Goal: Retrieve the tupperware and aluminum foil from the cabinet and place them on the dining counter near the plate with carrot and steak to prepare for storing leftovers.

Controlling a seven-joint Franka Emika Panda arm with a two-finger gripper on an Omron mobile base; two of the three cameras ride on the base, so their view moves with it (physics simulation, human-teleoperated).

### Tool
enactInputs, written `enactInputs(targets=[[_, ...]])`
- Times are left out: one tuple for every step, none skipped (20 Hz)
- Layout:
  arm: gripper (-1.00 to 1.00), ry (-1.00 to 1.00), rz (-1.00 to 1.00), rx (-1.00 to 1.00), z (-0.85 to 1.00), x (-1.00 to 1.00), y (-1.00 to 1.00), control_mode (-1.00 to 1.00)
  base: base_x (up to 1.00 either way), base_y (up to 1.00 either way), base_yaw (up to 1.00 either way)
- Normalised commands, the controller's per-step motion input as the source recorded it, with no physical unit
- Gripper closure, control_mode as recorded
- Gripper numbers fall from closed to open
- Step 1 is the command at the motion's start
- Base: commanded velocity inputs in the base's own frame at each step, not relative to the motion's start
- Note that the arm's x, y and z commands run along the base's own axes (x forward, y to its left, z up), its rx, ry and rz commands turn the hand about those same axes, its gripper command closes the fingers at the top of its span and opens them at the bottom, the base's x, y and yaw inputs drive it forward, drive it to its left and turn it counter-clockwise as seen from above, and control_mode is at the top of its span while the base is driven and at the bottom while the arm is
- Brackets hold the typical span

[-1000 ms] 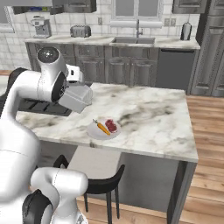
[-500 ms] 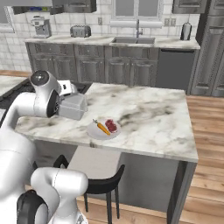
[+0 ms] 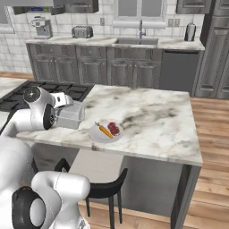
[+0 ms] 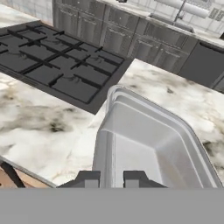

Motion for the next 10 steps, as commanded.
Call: enactInputs(targets=[[1.00,0.03,-0.01,0.00,-0.13,0.41,0.29,-1.00,0.00,0.00,0.00],[1.00,0.04,0.00,0.00,-0.15,0.41,0.29,-1.00,0.00,0.00,0.00],[1.00,0.03,0.00,0.00,-0.21,0.41,0.31,-1.00,0.00,0.00,0.00],[1.00,0.03,0.00,0.00,-0.25,0.40,0.32,-1.00,0.00,0.00,0.00],[1.00,0.02,0.00,0.00,-0.34,0.42,0.32,-1.00,0.00,0.00,0.00],[1.00,0.01,0.00,0.00,-0.41,0.43,0.34,-1.00,0.00,0.00,0.00],[1.00,0.01,0.00,0.00,-0.47,0.41,0.36,-1.00,0.00,0.00,0.00],[1.00,0.00,0.00,0.00,-0.50,0.38,0.34,-1.00,0.00,0.00,0.00],[1.00,0.00,0.00,0.00,-0.54,0.37,0.33,-1.00,0.00,0.00,0.00],[1.00,0.00,0.00,0.00,-0.58,0.34,0.25,-1.00,0.00,0.00,0.00]])
